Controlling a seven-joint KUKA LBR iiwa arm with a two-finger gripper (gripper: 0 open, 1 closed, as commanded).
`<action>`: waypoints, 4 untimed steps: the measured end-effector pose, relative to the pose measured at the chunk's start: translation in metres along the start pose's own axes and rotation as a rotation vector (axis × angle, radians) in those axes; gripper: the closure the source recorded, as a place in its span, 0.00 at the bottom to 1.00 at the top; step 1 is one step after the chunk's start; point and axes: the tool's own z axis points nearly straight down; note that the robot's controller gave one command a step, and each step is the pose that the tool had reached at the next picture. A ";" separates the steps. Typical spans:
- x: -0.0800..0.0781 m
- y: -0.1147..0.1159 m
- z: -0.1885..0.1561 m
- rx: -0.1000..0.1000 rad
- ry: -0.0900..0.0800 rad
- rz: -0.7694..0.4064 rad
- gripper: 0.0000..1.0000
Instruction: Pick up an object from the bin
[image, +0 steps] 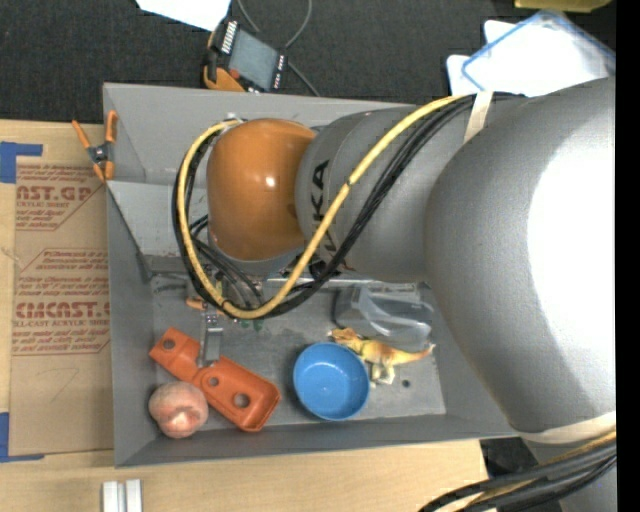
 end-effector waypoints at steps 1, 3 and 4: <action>0.028 -0.015 0.047 0.000 -0.001 -0.252 0.00; 0.064 0.005 0.090 0.000 -0.013 -0.428 0.00; 0.071 -0.005 0.091 -0.003 -0.014 -0.424 1.00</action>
Offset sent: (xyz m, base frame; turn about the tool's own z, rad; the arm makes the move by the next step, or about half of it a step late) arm -0.0531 -0.0283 -0.0447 -0.4288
